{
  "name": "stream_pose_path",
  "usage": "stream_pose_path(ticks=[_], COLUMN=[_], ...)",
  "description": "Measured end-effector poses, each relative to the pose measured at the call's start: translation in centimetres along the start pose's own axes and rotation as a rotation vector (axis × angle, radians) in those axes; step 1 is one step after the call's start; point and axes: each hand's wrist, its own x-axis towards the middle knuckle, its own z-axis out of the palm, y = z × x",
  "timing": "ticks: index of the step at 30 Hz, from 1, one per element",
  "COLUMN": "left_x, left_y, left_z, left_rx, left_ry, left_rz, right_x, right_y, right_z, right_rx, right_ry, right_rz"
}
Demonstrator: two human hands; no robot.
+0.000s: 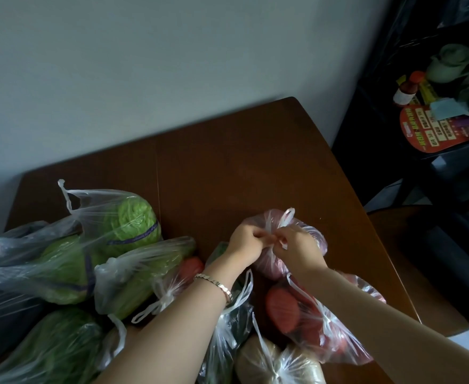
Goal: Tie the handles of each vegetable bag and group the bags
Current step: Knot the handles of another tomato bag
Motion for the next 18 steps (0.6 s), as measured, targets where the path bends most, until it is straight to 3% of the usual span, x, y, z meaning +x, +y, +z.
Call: stream_pose_path(ticks=[4,12,15,18], left_x=[-0.5,-1.4,-1.3,-1.2], left_y=[-0.4,-1.6,-1.9,-2.1], left_z=[0.0,0.7,0.7,1.1], left_rx=[-0.042,0.015,0.016,-0.024], left_ry=[0.026,0.168,0.188,0.159], left_rz=[-0.007,0.212,0.242,0.226], right_x=[0.5,-0.3,0.2,0.6], right_y=[-0.1,0.3,0.6,1.3], right_z=[0.0,0.0,-0.4,-1.5], right_rx=[-0.059,0.357,0.581,0.632], right_ry=[-0.084,0.057,-0.047,-0.221], right_rz=[0.013,0.107,0.220,0.258])
